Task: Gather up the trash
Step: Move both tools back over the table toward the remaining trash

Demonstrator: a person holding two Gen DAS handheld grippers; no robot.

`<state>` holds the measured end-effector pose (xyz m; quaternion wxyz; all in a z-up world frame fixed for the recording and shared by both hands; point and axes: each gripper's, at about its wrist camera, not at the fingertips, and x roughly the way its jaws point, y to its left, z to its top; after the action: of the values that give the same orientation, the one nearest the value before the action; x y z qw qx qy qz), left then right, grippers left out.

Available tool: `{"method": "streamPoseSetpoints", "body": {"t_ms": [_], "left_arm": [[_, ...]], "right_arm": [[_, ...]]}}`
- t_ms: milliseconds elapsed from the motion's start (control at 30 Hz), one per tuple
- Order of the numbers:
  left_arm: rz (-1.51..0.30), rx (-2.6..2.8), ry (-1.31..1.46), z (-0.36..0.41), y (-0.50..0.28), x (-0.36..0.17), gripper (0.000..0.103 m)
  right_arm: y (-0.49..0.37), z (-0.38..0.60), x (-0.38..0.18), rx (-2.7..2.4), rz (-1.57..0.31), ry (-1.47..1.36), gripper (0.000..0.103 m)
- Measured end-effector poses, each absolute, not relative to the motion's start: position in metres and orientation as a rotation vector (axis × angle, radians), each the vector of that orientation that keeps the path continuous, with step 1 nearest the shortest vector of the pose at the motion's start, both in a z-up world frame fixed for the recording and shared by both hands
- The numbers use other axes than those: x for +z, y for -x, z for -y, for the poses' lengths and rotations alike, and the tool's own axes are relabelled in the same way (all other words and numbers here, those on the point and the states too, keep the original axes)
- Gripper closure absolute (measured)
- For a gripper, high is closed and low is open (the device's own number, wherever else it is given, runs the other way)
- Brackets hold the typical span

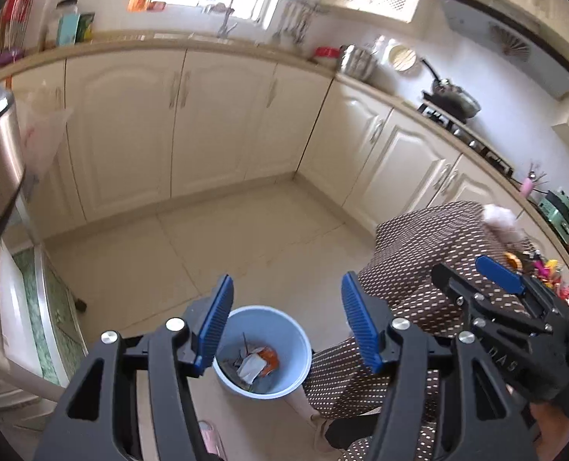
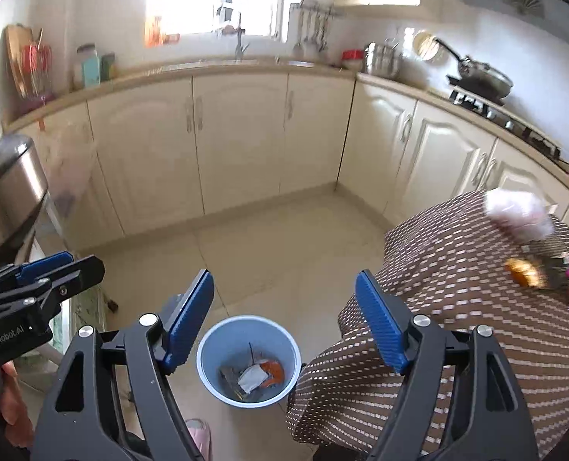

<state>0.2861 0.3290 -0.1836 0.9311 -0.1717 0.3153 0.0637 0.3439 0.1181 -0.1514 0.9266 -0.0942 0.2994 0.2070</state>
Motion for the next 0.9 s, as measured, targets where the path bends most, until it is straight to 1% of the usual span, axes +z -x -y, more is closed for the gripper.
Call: {"method": "streamPoseSetpoints", "body": {"t_ms": [300, 467, 767, 900], "left_arm": [[-0.575, 0.080, 0.299, -0.294, -0.252, -0.147, 0.044], [-0.540, 0.062, 0.265, -0.273, -0.240, -0.126, 0.040], [-0.503, 0.001, 0.214, -0.229, -0.234, -0.100, 0.034], [-0.494, -0.035, 0.191, -0.203, -0.230, -0.091, 0.034]], "right_arm": [[-0.310, -0.076, -0.109, 0.379, -0.524, 0.157, 0.027], [-0.300, -0.053, -0.089, 0.344, -0.485, 0.144, 0.026], [-0.283, -0.007, -0.071, 0.291, -0.452, 0.104, 0.025], [-0.275, 0.019, -0.064, 0.259, -0.439, 0.088, 0.024]]}}
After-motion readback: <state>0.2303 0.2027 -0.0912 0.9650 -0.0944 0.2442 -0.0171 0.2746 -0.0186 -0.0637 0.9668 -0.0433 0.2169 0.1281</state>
